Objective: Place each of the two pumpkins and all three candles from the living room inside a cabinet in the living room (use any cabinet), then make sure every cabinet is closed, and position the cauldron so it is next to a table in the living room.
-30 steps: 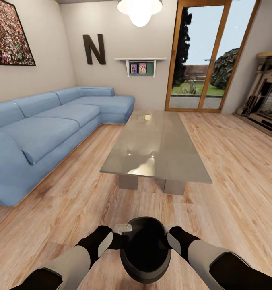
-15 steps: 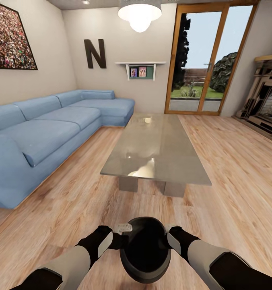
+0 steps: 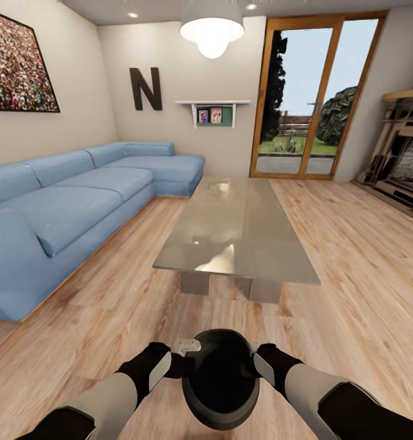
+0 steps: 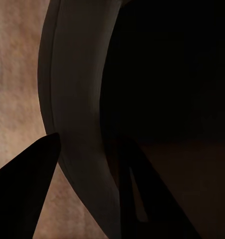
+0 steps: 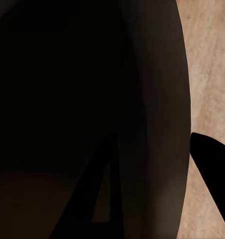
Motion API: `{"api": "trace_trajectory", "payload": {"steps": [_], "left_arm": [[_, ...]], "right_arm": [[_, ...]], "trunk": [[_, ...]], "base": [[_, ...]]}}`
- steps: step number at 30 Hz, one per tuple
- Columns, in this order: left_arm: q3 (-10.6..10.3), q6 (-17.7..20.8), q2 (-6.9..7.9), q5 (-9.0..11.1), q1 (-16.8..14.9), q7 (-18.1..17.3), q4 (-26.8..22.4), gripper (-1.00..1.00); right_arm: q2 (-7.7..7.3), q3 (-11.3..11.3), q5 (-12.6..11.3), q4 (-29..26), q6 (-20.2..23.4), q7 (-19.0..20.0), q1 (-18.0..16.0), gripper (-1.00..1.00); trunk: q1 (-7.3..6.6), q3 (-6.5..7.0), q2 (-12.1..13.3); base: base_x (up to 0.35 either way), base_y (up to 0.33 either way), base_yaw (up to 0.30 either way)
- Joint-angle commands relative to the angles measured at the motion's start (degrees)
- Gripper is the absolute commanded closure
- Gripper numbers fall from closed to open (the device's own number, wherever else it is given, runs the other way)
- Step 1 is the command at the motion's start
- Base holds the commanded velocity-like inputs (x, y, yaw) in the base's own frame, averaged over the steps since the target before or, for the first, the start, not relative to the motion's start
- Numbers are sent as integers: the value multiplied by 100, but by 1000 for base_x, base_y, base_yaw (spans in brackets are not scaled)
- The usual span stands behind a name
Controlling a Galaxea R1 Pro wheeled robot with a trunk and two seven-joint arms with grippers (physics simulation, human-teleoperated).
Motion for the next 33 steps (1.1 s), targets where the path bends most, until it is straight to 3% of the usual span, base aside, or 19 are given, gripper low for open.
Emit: {"api": "trace_trajectory", "payload": {"steps": [1,33], "left_arm": [[19,38,0,284,-4,3,-18,100],[20,38,0,284,-4,3,-18,100]], "right_arm": [[0,-2,-101,-15,29,-26,0,100],[1,-2,-101,-15,29,-25,0,100]], "trunk": [[-2,5,-2],[-2,299,-2]], "base": [[0,0,0],[0,0,0]]}}
